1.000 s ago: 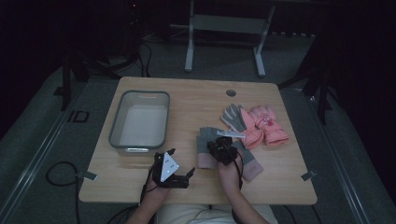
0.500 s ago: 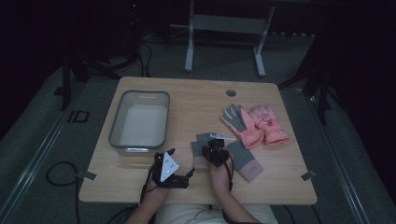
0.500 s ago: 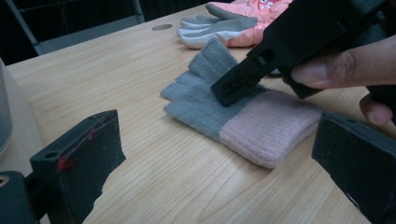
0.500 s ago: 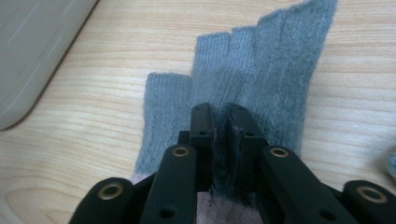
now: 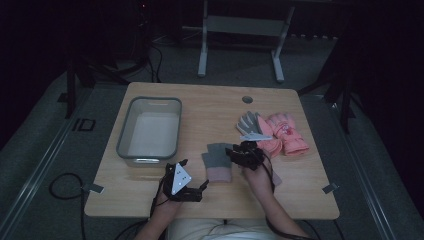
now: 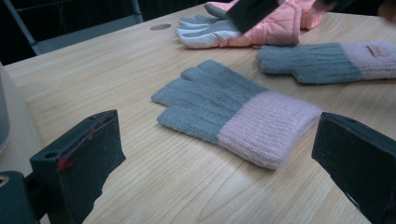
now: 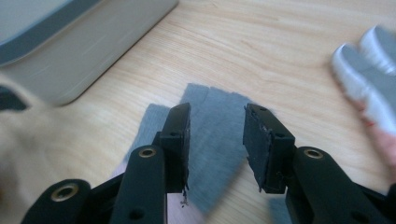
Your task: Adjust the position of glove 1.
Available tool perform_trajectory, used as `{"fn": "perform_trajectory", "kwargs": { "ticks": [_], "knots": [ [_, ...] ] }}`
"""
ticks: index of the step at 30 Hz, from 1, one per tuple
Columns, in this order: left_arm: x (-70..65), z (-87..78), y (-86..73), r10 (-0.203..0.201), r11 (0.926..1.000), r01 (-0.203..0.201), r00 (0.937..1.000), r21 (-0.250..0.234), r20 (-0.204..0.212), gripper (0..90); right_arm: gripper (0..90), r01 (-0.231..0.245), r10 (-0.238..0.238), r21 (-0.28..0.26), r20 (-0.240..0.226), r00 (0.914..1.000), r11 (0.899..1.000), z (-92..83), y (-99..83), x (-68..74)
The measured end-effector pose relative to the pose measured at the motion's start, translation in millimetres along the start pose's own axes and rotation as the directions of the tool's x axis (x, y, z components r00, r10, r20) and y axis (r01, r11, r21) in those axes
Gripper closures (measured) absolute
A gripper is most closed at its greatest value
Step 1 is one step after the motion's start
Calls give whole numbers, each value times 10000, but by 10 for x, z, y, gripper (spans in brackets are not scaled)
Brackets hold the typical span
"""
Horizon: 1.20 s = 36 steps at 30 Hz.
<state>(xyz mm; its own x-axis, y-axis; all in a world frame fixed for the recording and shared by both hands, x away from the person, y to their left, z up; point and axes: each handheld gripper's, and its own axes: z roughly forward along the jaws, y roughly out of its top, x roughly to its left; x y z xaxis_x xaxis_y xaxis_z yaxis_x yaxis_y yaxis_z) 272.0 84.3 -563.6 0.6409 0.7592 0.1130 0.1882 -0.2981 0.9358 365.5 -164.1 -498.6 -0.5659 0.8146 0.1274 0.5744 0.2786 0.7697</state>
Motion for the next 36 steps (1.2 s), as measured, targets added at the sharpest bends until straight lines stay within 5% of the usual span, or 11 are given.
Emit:
{"fn": "perform_trajectory", "kwargs": {
  "ticks": [5, 8, 12, 20, 27, 32, 36],
  "knots": [
    [0, -3, 0, 22, 10000, -22, 10000, 11, -18, 15, 633, 1487, -1459, 281, -826, 9858, 9885, -269, -26, -261],
    [0, -2, 0, 12, 10000, -12, 10000, 13, -29, 15, 669, 1960, -1882, 553, -1228, 9744, 9790, -380, -96, -425],
    [-1, 0, 0, -3, 10000, 3, 10000, 7, -26, 15, 659, 2775, -2583, 1278, -1485, 9546, 9522, -474, -262, -636],
    [-4, -3, 1, 35, 10000, -35, 10000, 27, -78, 15, 585, 2808, -2594, 2035, -1257, 9576, 9379, -407, -534, -905],
    [-4, 1, 1, -10, 10000, 10, 10000, 16, -82, 15, 570, 2974, -2726, 2239, -1351, 9526, 9282, -288, -591, -931],
    [-8, 0, 0, 26, 10000, -26, 10000, 11, -89, 15, 717, 3011, -2768, 2178, -1357, 9513, 9284, -267, -606, -908],
    [-3, 0, 0, 10, 10000, -9, 10000, 21, -75, 15, 806, 3257, -3079, 2443, -1089, 9452, 9134, -268, -585, -818]
  ]
}}
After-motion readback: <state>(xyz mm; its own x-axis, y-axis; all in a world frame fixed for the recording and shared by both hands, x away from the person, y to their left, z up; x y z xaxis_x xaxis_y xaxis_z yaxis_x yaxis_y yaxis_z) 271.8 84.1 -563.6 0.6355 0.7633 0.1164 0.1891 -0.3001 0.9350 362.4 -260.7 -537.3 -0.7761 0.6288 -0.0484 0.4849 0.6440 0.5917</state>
